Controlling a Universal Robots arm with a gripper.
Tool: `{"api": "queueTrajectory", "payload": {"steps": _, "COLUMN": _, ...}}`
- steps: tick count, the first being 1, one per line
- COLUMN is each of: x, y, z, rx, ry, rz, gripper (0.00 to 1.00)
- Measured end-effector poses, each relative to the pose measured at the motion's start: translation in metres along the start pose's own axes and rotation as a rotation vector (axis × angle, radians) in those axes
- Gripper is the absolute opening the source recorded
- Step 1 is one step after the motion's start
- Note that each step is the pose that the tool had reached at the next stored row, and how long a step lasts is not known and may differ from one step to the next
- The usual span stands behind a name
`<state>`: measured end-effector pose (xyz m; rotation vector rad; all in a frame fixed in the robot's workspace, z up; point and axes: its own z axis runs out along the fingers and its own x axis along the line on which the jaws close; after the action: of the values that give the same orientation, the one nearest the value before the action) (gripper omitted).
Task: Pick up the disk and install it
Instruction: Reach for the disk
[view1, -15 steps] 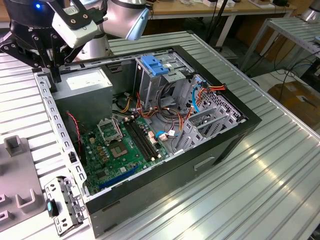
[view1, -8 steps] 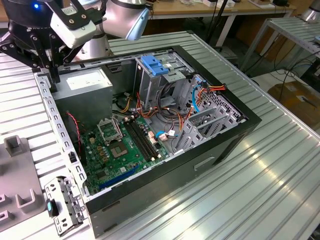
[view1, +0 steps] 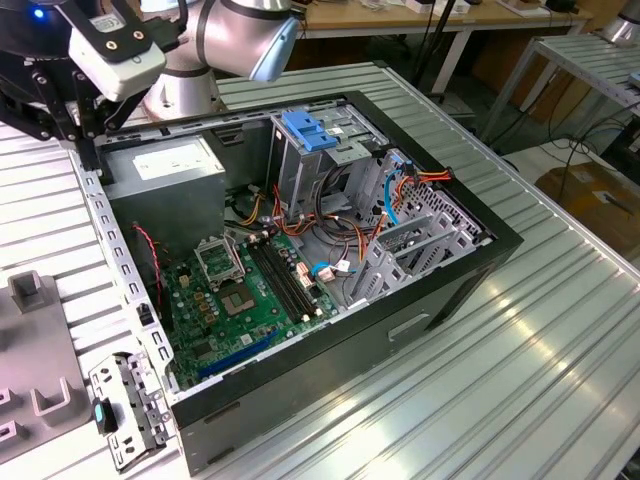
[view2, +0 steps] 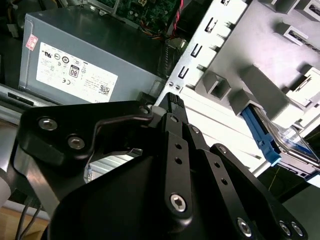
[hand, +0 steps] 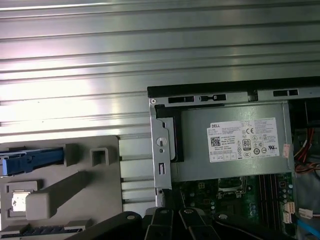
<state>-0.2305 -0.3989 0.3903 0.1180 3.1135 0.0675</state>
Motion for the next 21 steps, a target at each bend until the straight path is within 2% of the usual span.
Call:
{"api": "queueTrajectory", "payload": {"steps": 7, "x": 0.0174, "y": -0.0013, "z": 0.0002, "rx": 0.0, "ry": 0.0, "rz": 0.0, "gripper": 0.11}}
{"api": "queueTrajectory", "payload": {"steps": 12, "x": 0.0275, "y": -0.0021, "z": 0.0003, "rx": 0.0, "ry": 0.0, "rz": 0.0, "gripper": 0.11}}
{"api": "queueTrajectory", "payload": {"steps": 15, "x": 0.0381, "y": -0.0029, "z": 0.0005, "rx": 0.0, "ry": 0.0, "rz": 0.0, "gripper": 0.11}}
{"api": "queueTrajectory", "payload": {"steps": 21, "x": 0.0517, "y": -0.004, "z": 0.0007, "rx": 0.0, "ry": 0.0, "rz": 0.0, "gripper": 0.11}}
